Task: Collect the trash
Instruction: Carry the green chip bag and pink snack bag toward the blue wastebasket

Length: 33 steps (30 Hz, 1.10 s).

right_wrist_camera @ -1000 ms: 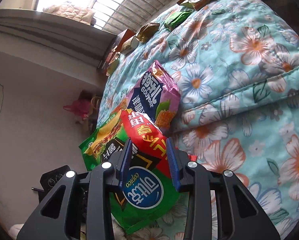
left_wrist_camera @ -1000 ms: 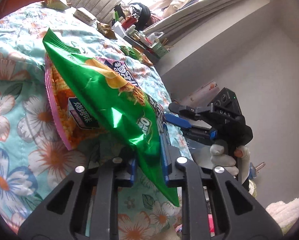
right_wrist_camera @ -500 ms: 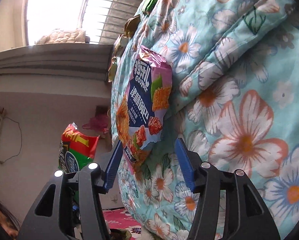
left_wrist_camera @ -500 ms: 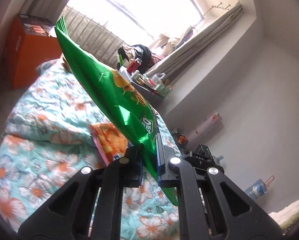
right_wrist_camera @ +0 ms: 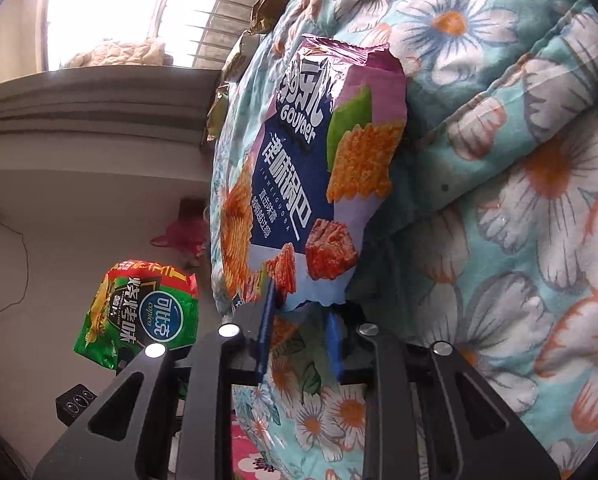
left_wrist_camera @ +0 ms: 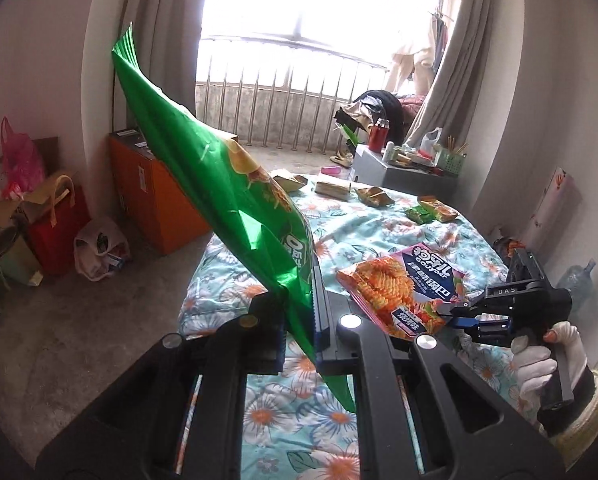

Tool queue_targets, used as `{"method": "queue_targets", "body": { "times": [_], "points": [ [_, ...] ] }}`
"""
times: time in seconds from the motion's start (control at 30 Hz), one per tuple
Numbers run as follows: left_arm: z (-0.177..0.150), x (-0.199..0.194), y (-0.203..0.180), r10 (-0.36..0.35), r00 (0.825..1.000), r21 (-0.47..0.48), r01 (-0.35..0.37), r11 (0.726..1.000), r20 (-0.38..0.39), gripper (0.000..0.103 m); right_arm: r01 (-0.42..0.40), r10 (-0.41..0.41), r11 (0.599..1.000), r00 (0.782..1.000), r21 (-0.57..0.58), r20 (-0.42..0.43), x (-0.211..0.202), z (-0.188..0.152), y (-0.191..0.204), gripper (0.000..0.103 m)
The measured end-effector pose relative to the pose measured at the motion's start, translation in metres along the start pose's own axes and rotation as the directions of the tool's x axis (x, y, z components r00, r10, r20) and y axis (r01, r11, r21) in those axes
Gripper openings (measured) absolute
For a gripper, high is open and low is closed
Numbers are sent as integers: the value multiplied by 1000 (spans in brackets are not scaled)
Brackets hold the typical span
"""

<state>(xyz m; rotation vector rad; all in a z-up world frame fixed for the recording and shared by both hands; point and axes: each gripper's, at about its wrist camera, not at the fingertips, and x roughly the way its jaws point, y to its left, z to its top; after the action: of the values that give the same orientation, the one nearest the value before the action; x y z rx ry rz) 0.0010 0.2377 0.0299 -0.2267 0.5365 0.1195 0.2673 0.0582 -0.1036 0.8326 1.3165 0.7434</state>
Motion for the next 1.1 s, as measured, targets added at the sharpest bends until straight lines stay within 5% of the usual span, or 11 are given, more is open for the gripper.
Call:
{"method": "queue_targets", "body": {
  "times": [0.37, 0.6, 0.7, 0.77, 1.1],
  "points": [
    [-12, 20, -27, -190, 979, -49, 187, 981, -80, 8, -6, 6, 993, 1000, -115, -1, -89, -19, -3, 11],
    [-15, 39, -50, -344, 932, -102, 333, 938, -120, 8, -3, 7, 999, 996, -49, 85, -148, -35, -42, 14],
    [-21, 57, -63, -385, 908, -122, 368, 922, -168, 8, -39, 37, 999, 992, 15, 123, -153, -38, -61, 32],
    [-26, 68, -70, -394, 898, -130, 375, 918, -194, 8, -50, 41, 997, 988, 56, 152, -158, -42, -74, 40],
    [-34, 81, -95, -389, 890, -91, 379, 921, -238, 8, -45, 20, 994, 971, 101, 237, -155, -53, -83, 40]
  ]
}}
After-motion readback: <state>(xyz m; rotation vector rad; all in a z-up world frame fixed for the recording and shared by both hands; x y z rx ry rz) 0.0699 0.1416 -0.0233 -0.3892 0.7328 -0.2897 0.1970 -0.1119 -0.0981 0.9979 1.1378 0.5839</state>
